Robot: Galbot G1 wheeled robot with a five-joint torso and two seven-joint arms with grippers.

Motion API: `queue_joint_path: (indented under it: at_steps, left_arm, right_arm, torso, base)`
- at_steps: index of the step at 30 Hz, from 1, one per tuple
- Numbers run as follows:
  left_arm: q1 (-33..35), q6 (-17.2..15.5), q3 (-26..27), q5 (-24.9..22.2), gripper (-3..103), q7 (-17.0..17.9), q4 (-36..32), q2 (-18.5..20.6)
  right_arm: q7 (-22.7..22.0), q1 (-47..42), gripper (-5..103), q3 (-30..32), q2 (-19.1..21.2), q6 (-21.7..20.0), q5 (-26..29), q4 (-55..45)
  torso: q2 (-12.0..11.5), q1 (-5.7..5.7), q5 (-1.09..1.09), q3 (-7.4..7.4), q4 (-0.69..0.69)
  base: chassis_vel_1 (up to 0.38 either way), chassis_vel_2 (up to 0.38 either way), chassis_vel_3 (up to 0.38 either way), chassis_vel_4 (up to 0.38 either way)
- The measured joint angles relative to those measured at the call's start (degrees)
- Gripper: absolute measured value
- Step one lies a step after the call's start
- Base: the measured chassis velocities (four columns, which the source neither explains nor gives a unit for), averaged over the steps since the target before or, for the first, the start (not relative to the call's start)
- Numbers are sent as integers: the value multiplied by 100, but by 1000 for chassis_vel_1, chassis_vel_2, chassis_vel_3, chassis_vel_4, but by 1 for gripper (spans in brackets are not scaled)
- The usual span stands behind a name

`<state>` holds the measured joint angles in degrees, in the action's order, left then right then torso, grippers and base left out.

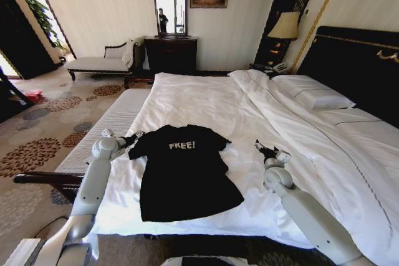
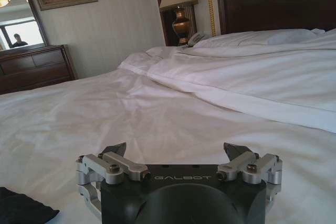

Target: Fold the clothes on the bed.

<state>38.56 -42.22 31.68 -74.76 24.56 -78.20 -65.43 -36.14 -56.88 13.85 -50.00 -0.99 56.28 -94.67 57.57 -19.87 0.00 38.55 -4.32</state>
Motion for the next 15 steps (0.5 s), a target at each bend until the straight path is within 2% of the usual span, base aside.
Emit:
queue_joint_path:
  at_steps: [8, 15]
  left_arm:
    - [87, 0, 123, 144, 100, -119, 197, -109]
    - [-271, 101, -90, 768, 100, -390, 945, -242]
  right_arm:
    - [5, -83, 100, 90, 23, 1, -18, 2]
    - [6, -78, 100, 88, 17, 6, -20, 9]
  torso:
    - [0, 0, 0, 0, 0]
    - [0, 0, 0, 0, 1]
  base:
    - [0, 0, 0, 0]
    - [0, 0, 0, 0]
